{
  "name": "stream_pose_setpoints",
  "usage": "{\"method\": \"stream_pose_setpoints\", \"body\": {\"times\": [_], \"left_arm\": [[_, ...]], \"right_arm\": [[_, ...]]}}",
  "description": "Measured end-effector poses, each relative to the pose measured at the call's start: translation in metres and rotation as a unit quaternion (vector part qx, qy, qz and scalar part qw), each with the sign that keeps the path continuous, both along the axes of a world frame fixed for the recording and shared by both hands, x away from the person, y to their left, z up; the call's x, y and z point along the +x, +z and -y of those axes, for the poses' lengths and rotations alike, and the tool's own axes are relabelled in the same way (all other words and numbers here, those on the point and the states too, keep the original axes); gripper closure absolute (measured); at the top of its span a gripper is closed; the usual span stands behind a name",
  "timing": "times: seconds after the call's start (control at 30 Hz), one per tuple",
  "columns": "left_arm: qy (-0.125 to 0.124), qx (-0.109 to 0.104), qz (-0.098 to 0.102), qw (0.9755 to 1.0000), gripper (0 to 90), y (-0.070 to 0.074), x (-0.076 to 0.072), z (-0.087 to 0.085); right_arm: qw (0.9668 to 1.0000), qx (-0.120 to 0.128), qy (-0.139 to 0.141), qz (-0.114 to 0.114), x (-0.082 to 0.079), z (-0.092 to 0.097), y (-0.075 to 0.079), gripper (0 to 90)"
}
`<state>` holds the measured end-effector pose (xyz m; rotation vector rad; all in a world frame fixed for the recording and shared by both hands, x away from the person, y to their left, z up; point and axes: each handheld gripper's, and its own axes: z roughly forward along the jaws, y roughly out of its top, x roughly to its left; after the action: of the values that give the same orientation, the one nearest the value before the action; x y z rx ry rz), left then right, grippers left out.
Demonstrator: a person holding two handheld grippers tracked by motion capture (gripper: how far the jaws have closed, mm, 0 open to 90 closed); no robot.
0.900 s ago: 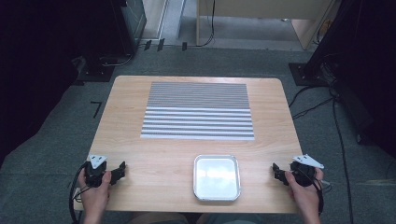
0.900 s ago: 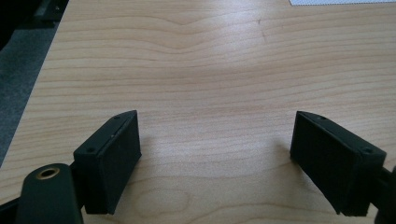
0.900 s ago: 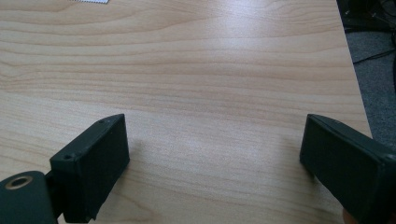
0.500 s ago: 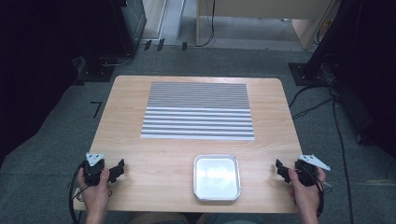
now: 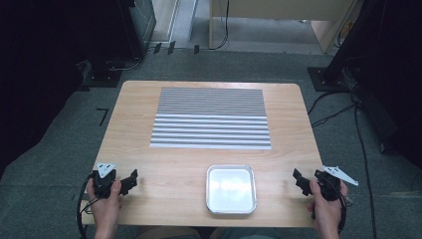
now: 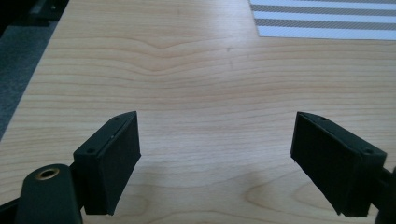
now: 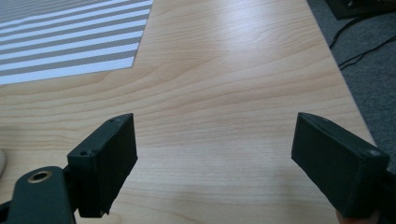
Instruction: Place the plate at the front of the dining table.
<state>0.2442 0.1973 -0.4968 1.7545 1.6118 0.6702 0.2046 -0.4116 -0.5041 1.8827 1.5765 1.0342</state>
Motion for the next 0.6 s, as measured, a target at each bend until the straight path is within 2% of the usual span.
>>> {"method": "stream_pose_setpoints", "body": {"times": [0.3, 0.6], "left_arm": [[-0.017, -0.008, 0.005, 0.9998, 15.9, 0.007, -0.004, 0.011], [-0.035, -0.011, 0.008, 0.9993, 15.9, 0.010, -0.007, 0.024]], "right_arm": [[0.9998, 0.015, 0.012, 0.007, -0.004, -0.010, 0.006, 14.2], [0.9994, 0.014, 0.028, 0.012, -0.005, -0.019, 0.009, 14.4]]}}
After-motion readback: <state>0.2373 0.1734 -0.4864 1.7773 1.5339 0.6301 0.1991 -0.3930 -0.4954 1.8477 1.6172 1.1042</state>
